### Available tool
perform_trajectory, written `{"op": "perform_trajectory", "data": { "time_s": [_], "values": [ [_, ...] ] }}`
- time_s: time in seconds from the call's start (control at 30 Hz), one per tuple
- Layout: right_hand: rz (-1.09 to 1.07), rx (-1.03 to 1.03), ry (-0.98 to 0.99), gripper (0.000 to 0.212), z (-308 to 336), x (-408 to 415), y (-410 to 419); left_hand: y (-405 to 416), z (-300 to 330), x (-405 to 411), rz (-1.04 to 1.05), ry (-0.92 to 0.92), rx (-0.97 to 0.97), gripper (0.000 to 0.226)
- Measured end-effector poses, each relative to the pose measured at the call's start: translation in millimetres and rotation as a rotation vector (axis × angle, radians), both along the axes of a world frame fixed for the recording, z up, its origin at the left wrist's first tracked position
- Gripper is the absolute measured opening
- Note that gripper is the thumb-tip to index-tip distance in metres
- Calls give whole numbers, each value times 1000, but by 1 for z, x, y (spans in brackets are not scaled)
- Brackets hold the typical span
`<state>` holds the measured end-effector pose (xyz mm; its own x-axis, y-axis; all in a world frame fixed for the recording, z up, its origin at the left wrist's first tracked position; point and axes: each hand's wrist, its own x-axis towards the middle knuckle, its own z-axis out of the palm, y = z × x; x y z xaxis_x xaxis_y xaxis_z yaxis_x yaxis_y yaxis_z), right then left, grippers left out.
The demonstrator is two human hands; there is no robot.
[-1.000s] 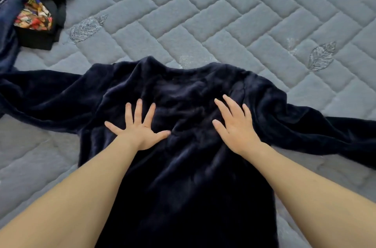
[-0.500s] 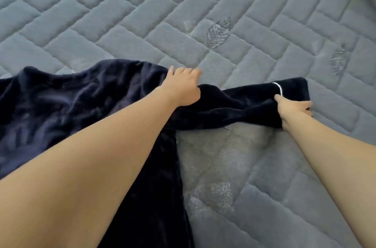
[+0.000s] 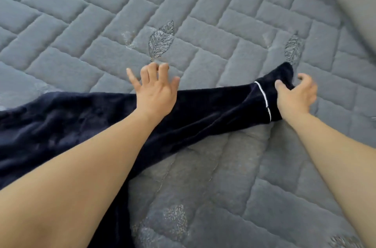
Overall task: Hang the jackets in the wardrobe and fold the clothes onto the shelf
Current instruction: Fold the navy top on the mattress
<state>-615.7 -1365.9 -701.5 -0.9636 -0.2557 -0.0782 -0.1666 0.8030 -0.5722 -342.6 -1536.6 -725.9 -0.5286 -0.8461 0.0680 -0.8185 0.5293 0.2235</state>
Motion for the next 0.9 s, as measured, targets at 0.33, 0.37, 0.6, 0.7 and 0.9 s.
{"op": "perform_trajectory", "data": {
  "time_s": [0.33, 0.37, 0.6, 0.7, 0.9],
  "values": [
    [1033, 286, 345, 56, -53, 129, 14, 33, -69, 25, -27, -182, 50, 59],
    [1047, 304, 330, 54, -55, 128, 26, 33, -70, 25, -33, -177, 47, 59],
    [717, 720, 219, 77, -37, 50, 79, 35, -66, 25, -31, -218, 58, 61],
    [685, 608, 211, 86, -25, 62, 58, 34, -64, 23, -24, -257, 77, 63],
    [1238, 663, 102, 67, -43, 109, 58, 22, -57, 21, -43, -247, 310, 68]
  ]
}}
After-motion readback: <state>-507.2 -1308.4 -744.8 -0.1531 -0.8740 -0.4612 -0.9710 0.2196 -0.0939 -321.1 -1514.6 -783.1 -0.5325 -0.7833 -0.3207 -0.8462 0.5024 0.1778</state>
